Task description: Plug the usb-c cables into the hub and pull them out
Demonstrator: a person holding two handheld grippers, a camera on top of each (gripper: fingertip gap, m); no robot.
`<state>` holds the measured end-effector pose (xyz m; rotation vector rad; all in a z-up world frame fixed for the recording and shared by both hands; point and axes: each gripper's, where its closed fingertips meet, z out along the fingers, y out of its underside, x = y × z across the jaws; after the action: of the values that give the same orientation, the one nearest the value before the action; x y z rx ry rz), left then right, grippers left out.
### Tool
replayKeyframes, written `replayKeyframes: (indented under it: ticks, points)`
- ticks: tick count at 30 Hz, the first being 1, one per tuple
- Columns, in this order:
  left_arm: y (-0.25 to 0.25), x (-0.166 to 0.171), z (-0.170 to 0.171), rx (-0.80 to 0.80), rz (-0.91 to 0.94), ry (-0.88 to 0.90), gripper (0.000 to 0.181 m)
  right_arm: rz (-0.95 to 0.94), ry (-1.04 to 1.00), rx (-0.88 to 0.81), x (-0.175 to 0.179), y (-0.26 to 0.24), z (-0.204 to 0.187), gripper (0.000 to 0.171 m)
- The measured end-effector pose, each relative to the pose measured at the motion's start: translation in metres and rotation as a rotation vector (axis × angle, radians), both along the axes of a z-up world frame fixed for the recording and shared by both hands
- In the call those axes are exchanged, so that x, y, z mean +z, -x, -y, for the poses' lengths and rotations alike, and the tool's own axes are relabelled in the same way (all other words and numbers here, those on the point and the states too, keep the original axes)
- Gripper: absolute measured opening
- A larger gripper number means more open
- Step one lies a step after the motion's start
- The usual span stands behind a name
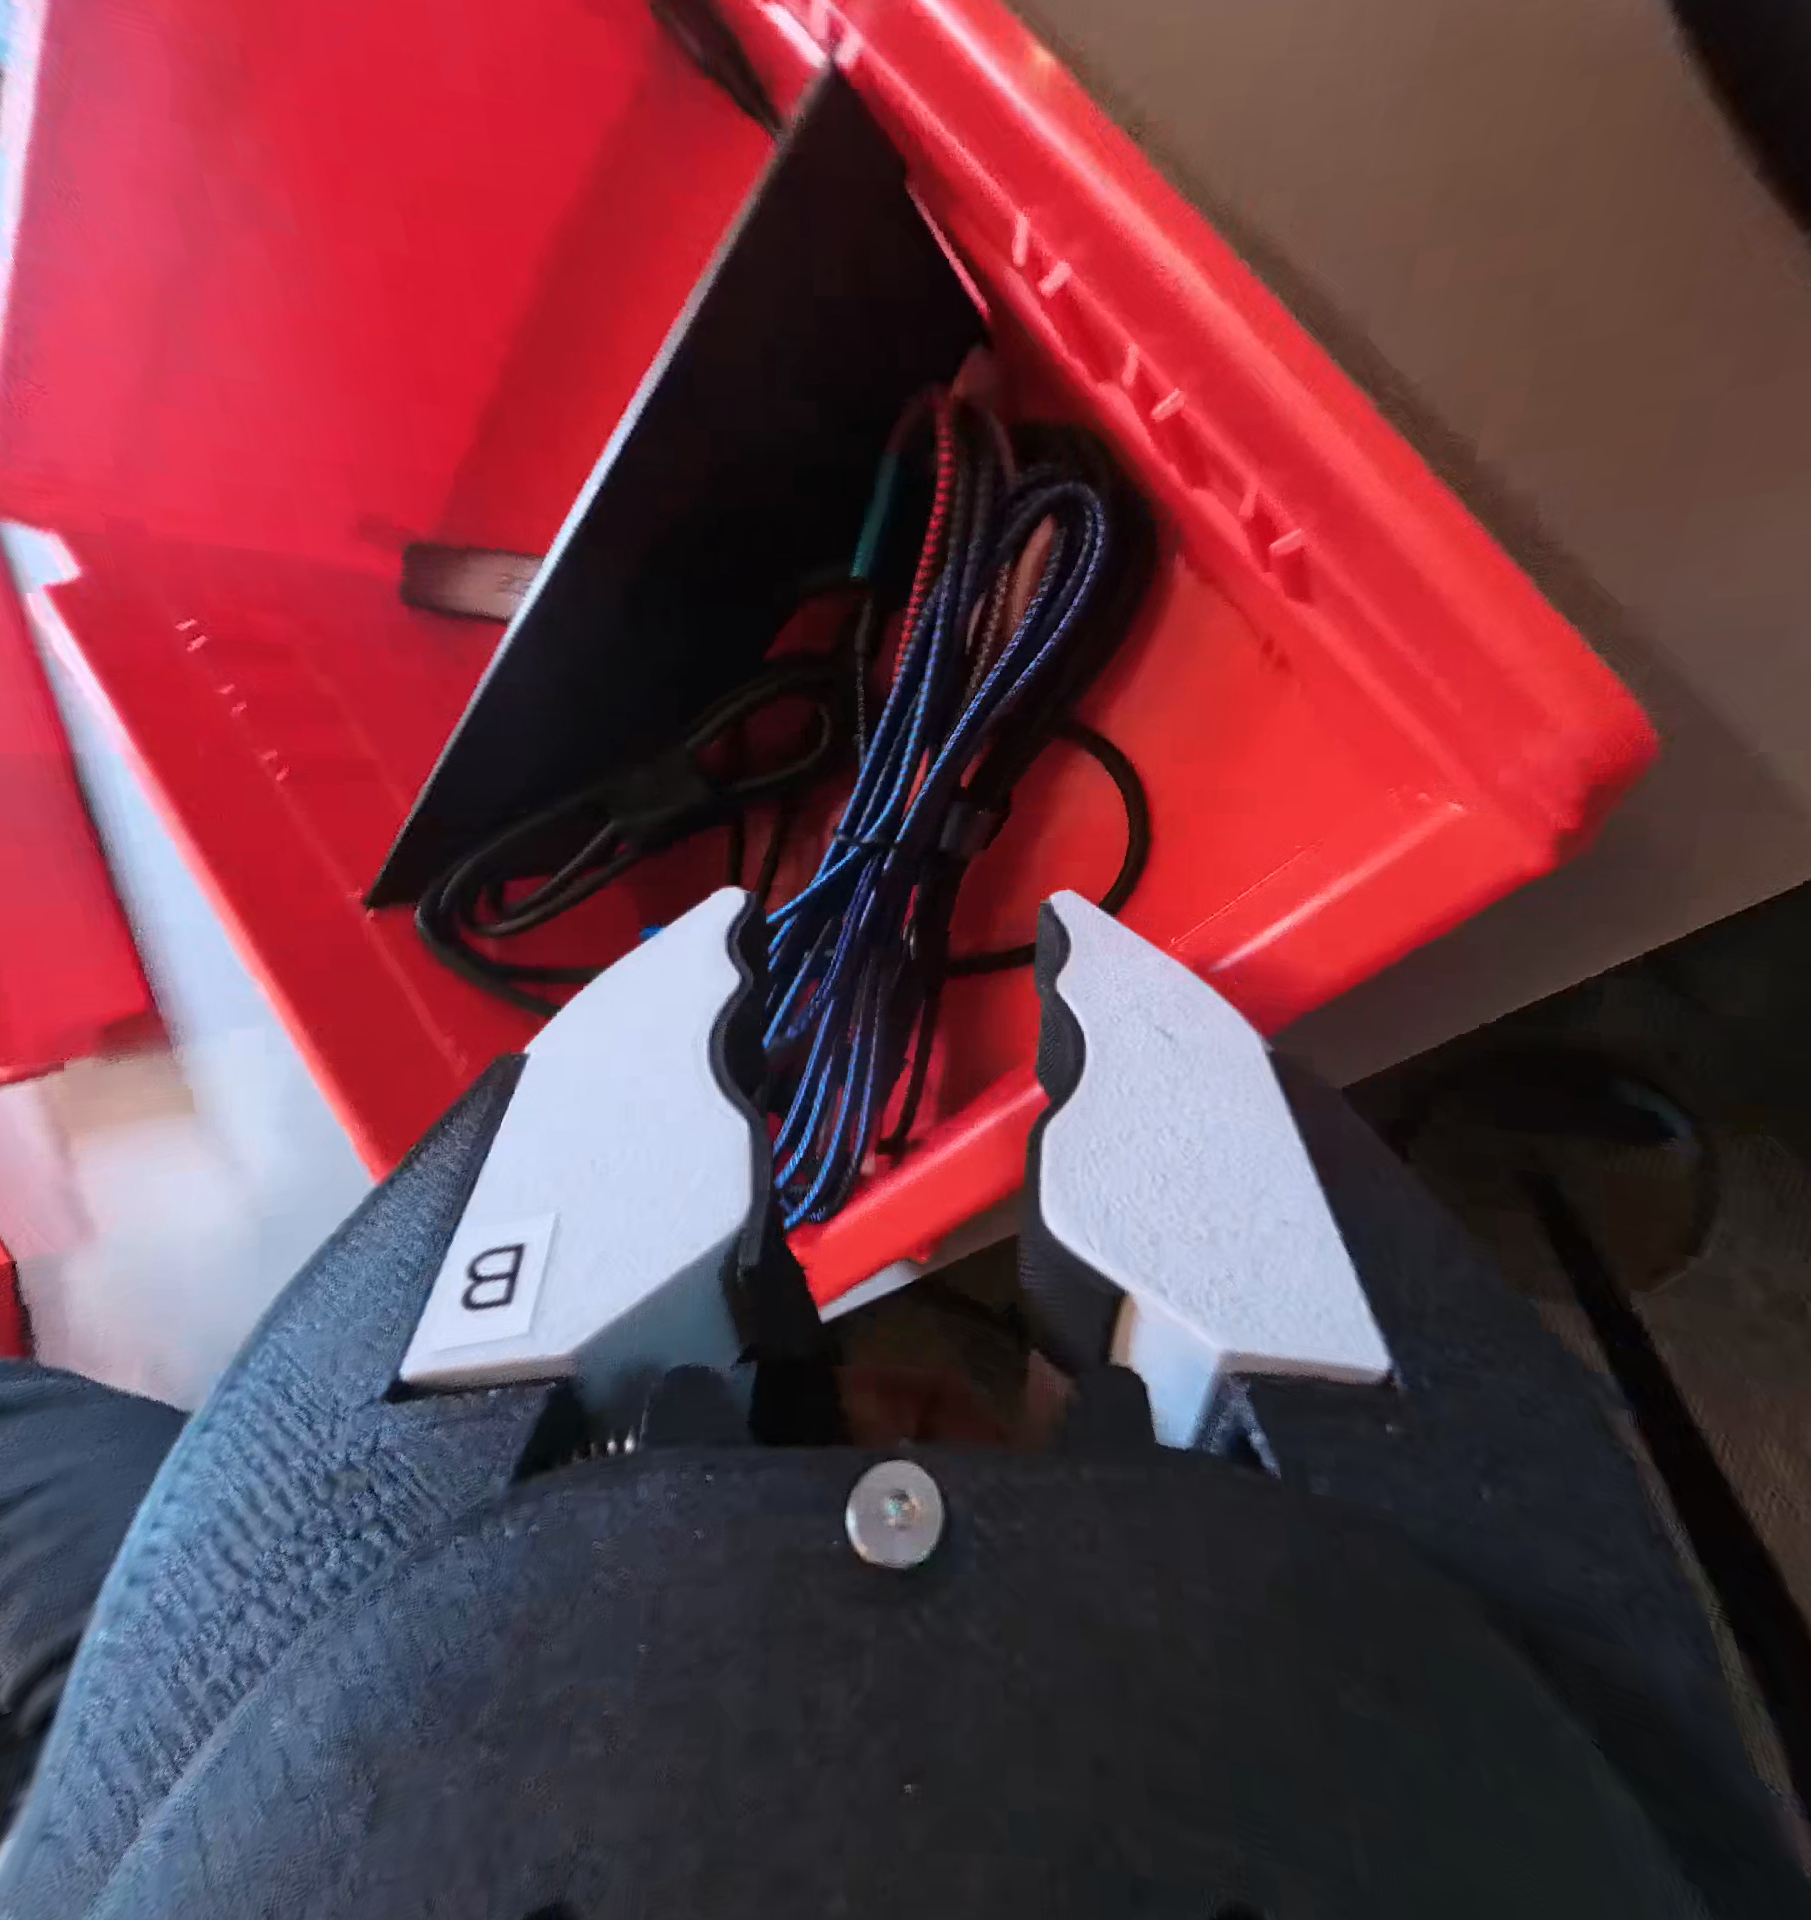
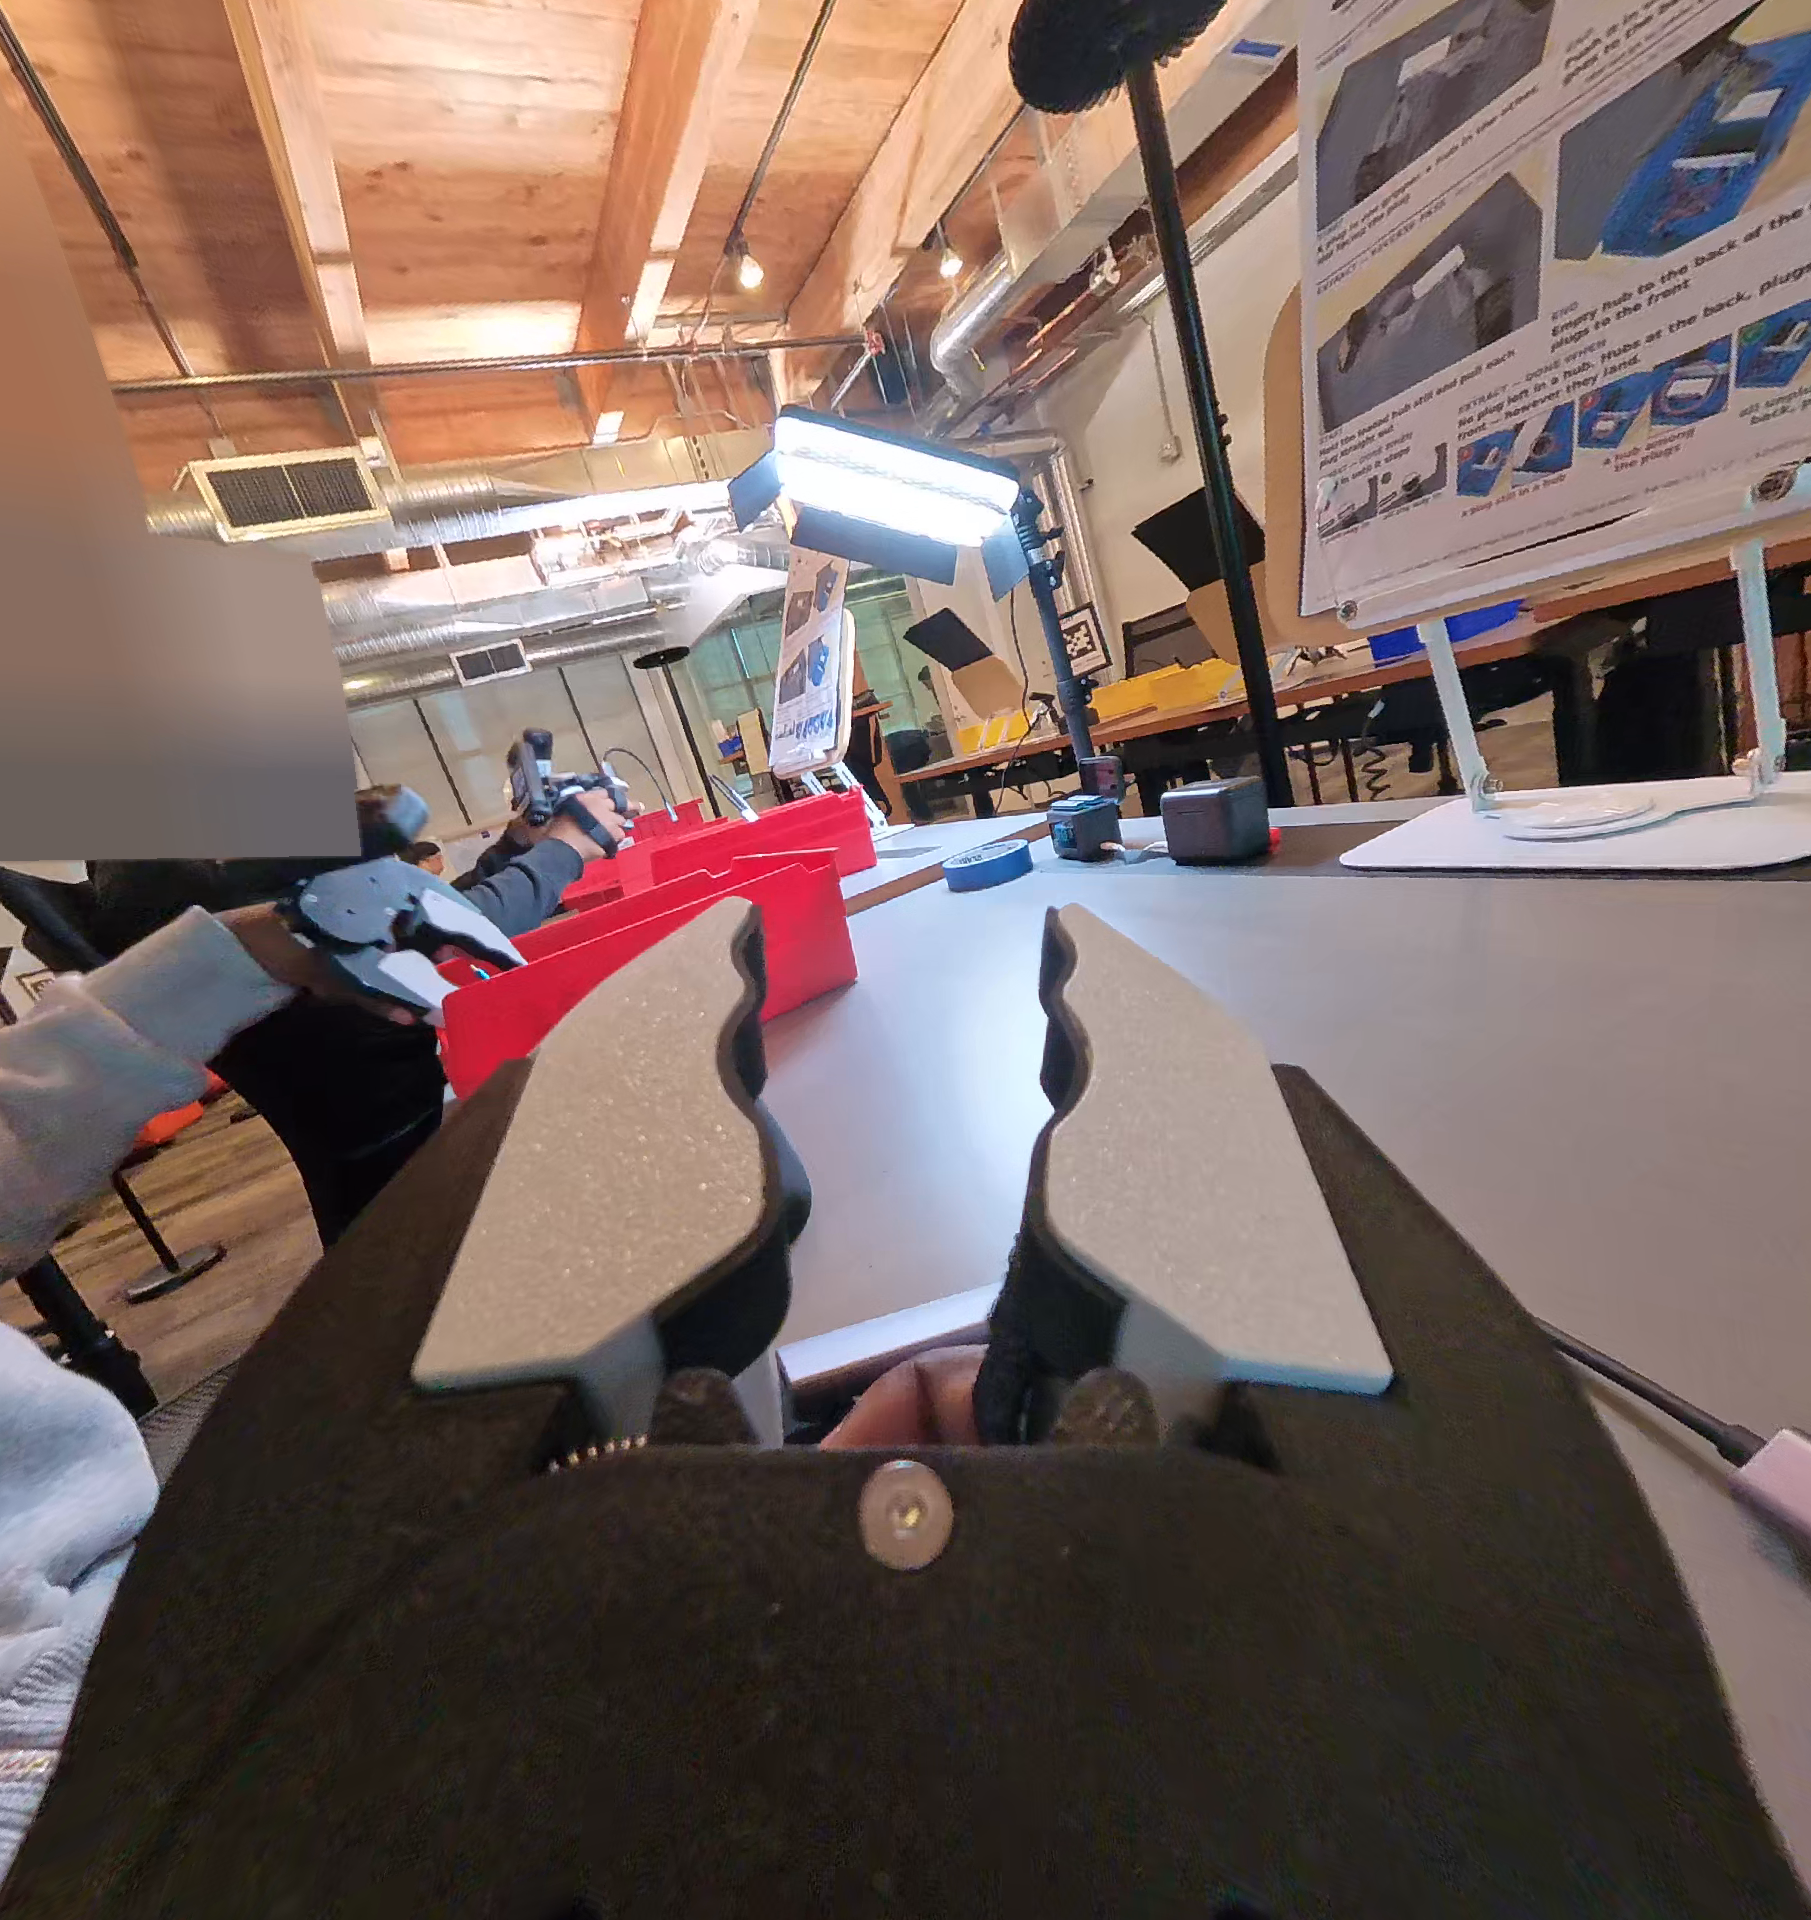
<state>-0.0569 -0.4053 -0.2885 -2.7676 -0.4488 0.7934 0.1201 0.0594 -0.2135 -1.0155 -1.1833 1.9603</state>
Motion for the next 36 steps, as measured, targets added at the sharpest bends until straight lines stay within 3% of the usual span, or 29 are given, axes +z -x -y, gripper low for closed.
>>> replayKeyframes:
  ticks: [11,14,16,19,26,36]
  points:
    - [0.015,-0.045,-0.002,-0.011,0.305,0.039,0.046,-0.004,-0.012,0.002,0.0,0.0,0.001,0.045]
    - [0.018,-0.04,-0.001,-0.017,0.313,0.016,0.025,-0.011,-0.003,-0.001,0.001,-0.001,0.0,0.044]
    - [0.022,-0.031,-0.002,-0.021,0.264,-0.003,0.022,-0.01,0.001,0.001,0.001,0.0,-0.001,0.043]
    - [0.023,-0.008,-0.002,-0.006,0.201,-0.059,0.022,-0.007,0.005,0.001,0.0,0.0,-0.001,0.043]
    - [0.025,0.074,-0.013,0.037,-0.026,-0.425,0.021,-0.007,0.007,-0.005,0.0,0.0,-0.002,0.041]
    - [0.003,0.194,-0.06,-0.139,-0.382,-1.226,0.02,0.0,-0.01,-0.016,-0.001,0.002,0.0,0.039]
